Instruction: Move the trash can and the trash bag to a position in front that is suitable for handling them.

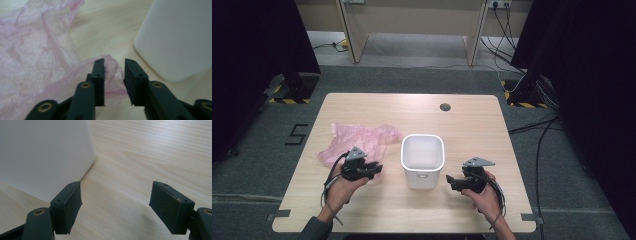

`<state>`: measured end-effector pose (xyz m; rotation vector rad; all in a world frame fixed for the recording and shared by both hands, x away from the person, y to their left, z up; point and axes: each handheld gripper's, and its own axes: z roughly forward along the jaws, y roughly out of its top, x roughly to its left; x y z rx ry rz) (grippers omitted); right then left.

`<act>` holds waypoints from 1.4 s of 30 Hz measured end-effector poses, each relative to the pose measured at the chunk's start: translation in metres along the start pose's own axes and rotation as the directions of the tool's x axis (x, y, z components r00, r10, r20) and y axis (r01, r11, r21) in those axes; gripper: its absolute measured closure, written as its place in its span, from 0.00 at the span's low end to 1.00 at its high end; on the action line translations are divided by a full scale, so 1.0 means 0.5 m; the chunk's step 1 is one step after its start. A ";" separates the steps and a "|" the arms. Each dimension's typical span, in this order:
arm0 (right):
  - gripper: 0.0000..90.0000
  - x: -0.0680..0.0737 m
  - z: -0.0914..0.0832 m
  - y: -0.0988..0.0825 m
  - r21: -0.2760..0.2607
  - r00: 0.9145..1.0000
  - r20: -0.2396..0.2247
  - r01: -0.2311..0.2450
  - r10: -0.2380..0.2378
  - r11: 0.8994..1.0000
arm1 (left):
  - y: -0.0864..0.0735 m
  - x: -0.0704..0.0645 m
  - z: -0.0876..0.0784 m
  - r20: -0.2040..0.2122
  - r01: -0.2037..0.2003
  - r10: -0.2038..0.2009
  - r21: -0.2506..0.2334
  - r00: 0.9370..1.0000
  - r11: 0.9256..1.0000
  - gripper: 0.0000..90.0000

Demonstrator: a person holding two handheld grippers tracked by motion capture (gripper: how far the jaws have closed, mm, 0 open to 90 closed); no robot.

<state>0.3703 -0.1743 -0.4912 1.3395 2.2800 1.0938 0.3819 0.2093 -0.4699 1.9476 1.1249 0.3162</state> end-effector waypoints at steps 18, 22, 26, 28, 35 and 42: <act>0.28 -0.003 0.001 -0.003 0.008 1.000 0.000 -0.008 0.008 1.000 | -0.005 0.147 -0.139 -0.243 0.071 -0.101 -0.130 0.965 0.989 0.34; 0.28 -0.004 0.004 -0.004 0.015 1.000 -0.001 -0.006 0.006 1.000 | -0.031 0.194 -0.129 -0.324 0.069 -0.090 -0.075 0.942 0.995 0.35; 0.28 -0.002 0.006 -0.005 0.019 1.000 -0.004 -0.003 0.003 1.000 | -0.045 0.216 -0.111 -0.363 0.070 -0.078 -0.036 0.929 0.997 0.36; 0.28 -0.001 0.006 -0.005 0.021 1.000 -0.006 -0.006 0.006 1.000 | -0.061 0.230 -0.091 -0.374 0.086 -0.079 0.002 0.924 0.996 0.41; 0.28 -0.002 0.006 -0.005 0.023 1.000 -0.008 -0.006 0.006 1.000 | -0.104 0.224 -0.067 -0.296 0.163 -0.135 0.074 0.946 0.984 0.58; 0.28 -0.001 0.006 -0.006 0.026 1.000 -0.009 -0.002 0.002 1.000 | -0.130 0.144 -0.106 -0.213 0.192 -0.170 0.086 0.962 0.978 0.47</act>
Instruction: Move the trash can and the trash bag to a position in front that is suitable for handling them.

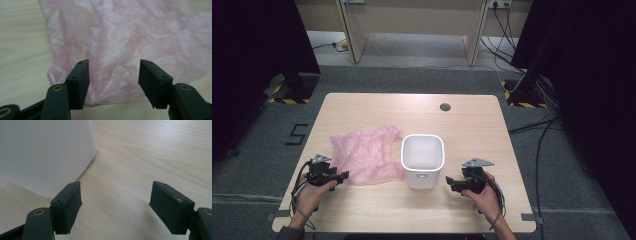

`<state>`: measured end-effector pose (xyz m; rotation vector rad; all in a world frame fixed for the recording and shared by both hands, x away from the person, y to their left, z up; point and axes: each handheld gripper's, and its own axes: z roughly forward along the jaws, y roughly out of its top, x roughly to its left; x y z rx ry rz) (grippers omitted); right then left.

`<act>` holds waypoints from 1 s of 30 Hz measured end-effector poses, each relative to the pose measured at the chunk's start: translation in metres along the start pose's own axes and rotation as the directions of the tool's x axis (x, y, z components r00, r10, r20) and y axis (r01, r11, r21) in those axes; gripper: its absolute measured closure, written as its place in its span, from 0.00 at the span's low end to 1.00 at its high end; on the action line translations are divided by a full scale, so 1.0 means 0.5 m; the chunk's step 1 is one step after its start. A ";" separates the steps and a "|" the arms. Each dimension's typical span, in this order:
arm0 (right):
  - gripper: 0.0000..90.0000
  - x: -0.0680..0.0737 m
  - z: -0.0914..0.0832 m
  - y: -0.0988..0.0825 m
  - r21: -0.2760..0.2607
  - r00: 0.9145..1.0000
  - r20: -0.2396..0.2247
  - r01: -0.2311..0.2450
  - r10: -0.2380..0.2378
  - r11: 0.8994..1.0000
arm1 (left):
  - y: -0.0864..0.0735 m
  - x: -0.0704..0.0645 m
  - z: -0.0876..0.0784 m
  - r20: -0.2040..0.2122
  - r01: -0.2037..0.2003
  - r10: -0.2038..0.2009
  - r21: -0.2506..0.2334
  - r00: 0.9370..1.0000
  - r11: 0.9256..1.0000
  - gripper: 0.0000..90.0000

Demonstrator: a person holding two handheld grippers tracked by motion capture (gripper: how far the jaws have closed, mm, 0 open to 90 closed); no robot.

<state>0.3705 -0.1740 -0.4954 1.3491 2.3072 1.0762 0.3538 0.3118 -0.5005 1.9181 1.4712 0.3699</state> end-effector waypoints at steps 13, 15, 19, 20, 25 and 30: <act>0.28 0.002 0.001 0.000 0.004 1.000 0.001 0.002 -0.002 1.000 | 0.042 -0.058 -0.040 0.037 -0.148 0.152 -0.092 0.988 0.985 0.37; 0.28 0.000 0.002 0.000 0.004 1.000 0.002 0.002 -0.002 1.000 | 0.041 -0.095 -0.015 0.101 -0.186 0.195 -0.085 0.976 0.979 0.37; 0.28 0.000 -0.001 0.000 0.003 1.000 0.001 0.003 -0.003 1.000 | 0.036 -0.147 0.031 0.178 -0.262 0.271 -0.069 0.946 0.963 0.37; 0.28 0.000 -0.001 0.000 0.002 1.000 0.000 0.002 -0.002 1.000 | 0.037 -0.159 0.042 0.182 -0.277 0.284 -0.060 0.941 0.959 0.37; 0.28 -0.002 -0.001 -0.001 0.005 1.000 -0.002 0.003 -0.003 1.000 | 0.068 -0.190 0.089 0.150 -0.348 0.352 -0.050 0.924 0.936 0.46; 0.28 -0.003 0.000 -0.001 0.008 1.000 -0.006 0.006 -0.006 1.000 | 0.129 -0.182 0.147 0.058 -0.251 0.253 -0.041 0.966 0.967 0.51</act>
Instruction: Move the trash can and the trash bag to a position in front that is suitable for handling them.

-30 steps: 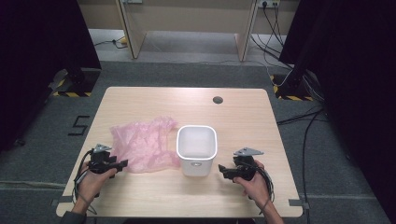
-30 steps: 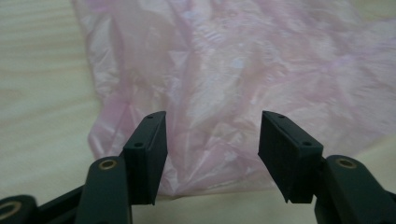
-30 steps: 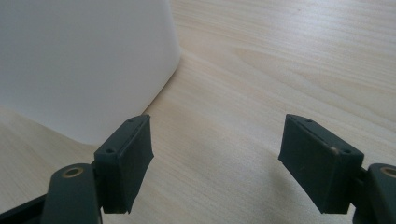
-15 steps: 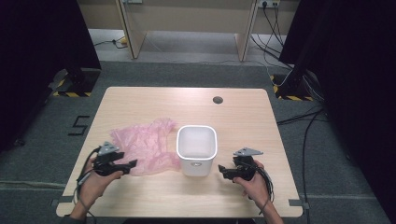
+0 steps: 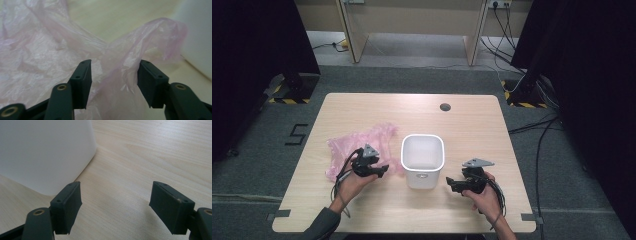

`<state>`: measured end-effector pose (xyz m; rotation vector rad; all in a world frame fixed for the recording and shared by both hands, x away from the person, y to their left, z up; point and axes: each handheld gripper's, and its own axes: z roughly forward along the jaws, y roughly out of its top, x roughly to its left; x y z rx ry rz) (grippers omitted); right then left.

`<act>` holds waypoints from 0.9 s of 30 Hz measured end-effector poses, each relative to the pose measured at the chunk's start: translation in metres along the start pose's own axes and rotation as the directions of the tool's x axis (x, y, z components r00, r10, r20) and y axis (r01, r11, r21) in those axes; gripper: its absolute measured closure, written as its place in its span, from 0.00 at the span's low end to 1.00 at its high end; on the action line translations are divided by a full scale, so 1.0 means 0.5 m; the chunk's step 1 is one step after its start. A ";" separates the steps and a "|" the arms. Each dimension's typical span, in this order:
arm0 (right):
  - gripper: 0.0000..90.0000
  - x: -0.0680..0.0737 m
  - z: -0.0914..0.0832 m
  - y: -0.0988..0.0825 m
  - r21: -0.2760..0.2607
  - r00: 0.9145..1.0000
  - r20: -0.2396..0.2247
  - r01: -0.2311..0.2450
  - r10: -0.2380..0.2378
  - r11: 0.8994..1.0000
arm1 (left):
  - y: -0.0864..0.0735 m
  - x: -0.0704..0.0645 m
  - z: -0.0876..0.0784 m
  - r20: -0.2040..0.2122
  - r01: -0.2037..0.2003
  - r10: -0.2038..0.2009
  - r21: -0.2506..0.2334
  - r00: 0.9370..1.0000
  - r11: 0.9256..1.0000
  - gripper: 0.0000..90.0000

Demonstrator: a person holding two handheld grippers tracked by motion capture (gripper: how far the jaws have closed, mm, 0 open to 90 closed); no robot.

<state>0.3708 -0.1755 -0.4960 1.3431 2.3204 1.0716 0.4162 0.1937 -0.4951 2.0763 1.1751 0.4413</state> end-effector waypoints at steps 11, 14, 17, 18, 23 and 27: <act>0.28 -0.004 -0.002 -0.001 -0.003 1.000 -0.004 -0.007 0.007 1.000 | 0.043 0.050 -0.045 -0.021 0.131 -0.134 -0.105 0.991 0.986 0.34; 0.28 -0.003 -0.002 -0.001 -0.001 1.000 -0.004 -0.007 0.007 1.000 | 0.019 0.074 -0.101 -0.052 0.132 -0.139 -0.120 0.989 0.984 0.34; 0.28 0.001 -0.002 0.000 0.000 1.000 -0.004 -0.006 0.006 1.000 | -0.018 0.098 -0.138 -0.090 0.118 -0.127 -0.104 0.988 0.988 0.34; 0.28 0.001 -0.002 0.000 0.001 1.000 -0.004 -0.006 0.006 1.000 | -0.032 0.108 -0.147 -0.101 0.115 -0.124 -0.094 0.987 0.989 0.34; 0.28 0.001 0.000 -0.001 0.003 1.000 -0.004 -0.003 0.003 1.000 | -0.084 0.162 -0.174 -0.130 0.172 -0.179 -0.064 0.975 0.983 0.38; 0.28 0.000 0.000 -0.002 0.004 1.000 -0.003 -0.008 0.008 1.000 | -0.123 0.175 -0.179 -0.132 0.204 -0.205 -0.022 0.970 0.979 0.41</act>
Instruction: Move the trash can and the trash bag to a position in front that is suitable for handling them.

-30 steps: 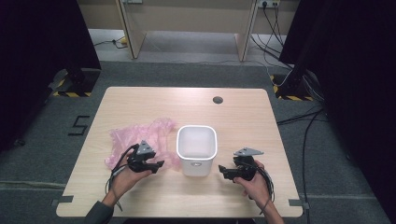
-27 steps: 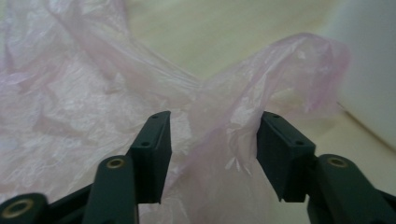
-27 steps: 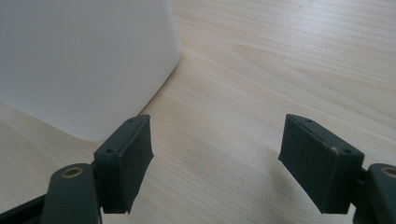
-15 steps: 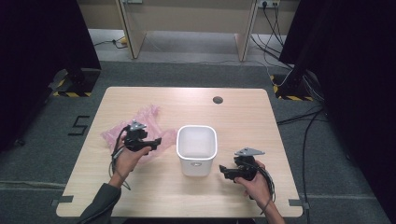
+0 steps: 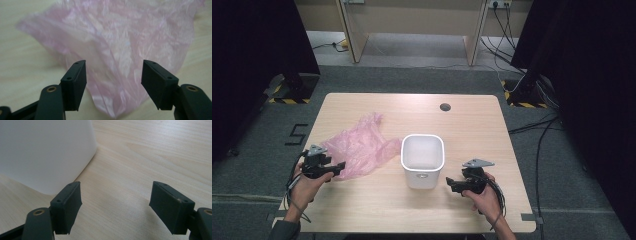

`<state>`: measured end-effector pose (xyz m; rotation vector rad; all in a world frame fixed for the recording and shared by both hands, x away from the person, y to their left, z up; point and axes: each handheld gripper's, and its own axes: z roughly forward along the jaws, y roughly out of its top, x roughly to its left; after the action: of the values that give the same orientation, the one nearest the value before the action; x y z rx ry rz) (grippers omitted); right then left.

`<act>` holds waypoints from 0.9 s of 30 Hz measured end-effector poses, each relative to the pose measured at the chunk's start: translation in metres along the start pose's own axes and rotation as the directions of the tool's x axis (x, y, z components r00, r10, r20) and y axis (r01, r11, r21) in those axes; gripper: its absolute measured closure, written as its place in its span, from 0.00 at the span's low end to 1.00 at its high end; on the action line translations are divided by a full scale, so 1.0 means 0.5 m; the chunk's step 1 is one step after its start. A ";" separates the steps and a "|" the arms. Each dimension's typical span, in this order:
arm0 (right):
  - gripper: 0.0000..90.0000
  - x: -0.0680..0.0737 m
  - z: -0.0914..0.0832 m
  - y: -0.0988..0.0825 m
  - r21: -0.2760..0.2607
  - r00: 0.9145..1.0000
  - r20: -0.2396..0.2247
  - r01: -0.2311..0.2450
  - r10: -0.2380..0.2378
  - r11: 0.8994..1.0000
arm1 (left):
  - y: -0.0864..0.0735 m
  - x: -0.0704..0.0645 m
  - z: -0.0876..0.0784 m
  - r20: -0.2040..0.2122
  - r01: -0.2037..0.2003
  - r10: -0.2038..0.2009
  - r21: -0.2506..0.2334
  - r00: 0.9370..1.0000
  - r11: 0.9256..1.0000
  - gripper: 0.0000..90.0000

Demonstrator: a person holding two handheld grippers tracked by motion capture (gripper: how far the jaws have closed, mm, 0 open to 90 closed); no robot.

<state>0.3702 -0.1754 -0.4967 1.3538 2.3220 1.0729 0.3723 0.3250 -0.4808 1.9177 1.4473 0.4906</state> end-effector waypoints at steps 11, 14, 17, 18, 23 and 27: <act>0.28 0.000 -0.001 0.000 0.000 1.000 0.001 0.000 0.000 1.000 | -0.068 -0.088 0.007 0.124 -0.036 0.022 0.108 0.992 0.994 0.37; 0.28 0.000 -0.002 0.000 0.000 1.000 -0.001 0.002 -0.002 1.000 | -0.080 -0.121 0.004 0.176 -0.067 0.047 0.113 0.983 0.991 0.36; 0.28 0.001 -0.002 0.000 -0.001 1.000 0.001 0.001 -0.001 1.000 | -0.069 -0.130 -0.009 0.172 -0.086 0.072 0.074 0.983 0.994 0.36; 0.28 0.000 -0.002 0.000 -0.001 1.000 0.001 0.000 0.000 1.000 | -0.061 -0.127 -0.015 0.156 -0.088 0.079 0.051 0.985 0.995 0.36; 0.28 0.001 -0.001 0.000 0.000 1.000 0.000 0.002 -0.002 1.000 | -0.015 -0.107 -0.034 0.092 -0.083 0.087 -0.040 0.992 0.996 0.36; 0.28 0.002 0.001 -0.001 0.005 1.000 -0.001 0.002 -0.002 1.000 | 0.026 -0.101 -0.021 0.053 -0.125 0.129 -0.081 0.990 0.989 0.36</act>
<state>0.3697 -0.1746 -0.4970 1.3529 2.3274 1.0684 0.3587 0.2782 -0.4593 1.9542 1.2569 0.5375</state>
